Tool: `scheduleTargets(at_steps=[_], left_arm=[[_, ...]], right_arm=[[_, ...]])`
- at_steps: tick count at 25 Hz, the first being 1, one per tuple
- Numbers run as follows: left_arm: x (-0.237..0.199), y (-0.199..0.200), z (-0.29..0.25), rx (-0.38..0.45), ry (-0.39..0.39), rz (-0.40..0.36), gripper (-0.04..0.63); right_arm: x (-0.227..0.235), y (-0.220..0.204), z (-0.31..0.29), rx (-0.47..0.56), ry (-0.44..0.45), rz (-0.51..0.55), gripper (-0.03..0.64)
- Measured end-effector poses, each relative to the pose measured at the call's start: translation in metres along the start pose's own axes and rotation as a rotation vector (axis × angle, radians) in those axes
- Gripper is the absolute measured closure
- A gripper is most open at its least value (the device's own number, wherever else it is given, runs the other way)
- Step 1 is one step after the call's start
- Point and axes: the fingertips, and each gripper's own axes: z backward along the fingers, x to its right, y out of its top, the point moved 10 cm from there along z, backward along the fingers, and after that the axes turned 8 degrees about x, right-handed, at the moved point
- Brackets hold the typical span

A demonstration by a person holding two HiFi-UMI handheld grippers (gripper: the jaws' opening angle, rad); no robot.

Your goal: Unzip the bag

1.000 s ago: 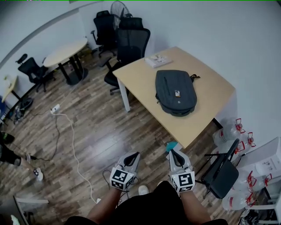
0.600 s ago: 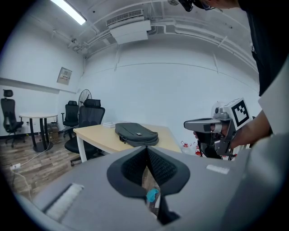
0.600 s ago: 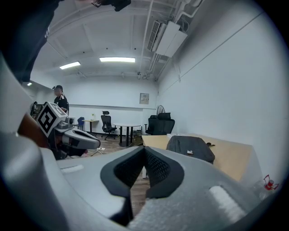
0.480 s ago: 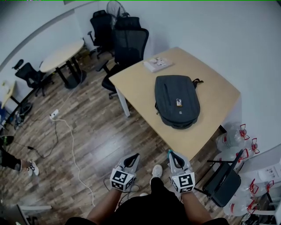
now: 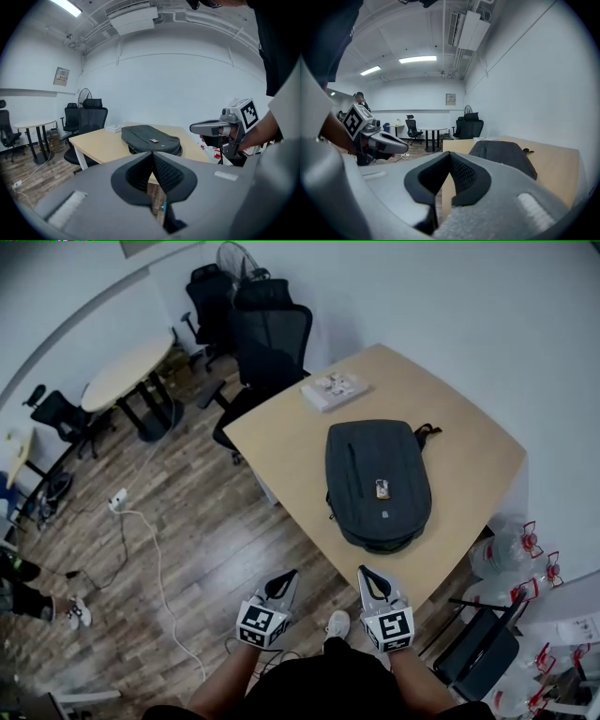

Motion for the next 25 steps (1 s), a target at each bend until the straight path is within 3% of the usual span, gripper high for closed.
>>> scheduleTargets(at_steps=[12,25], left_arm=[[-0.016,0.005,-0.067,-0.050,-0.006,-0.022,0.577],[-0.062,0.003,-0.130,-0.094,-0.132,-0.061,0.577]], right_arm=[[0.052,-0.010,-0.034,-0.011,0.017,-0.020,0.614],[0.069,-0.018,-0.082,-0.068,-0.054,-0.031,0.614]])
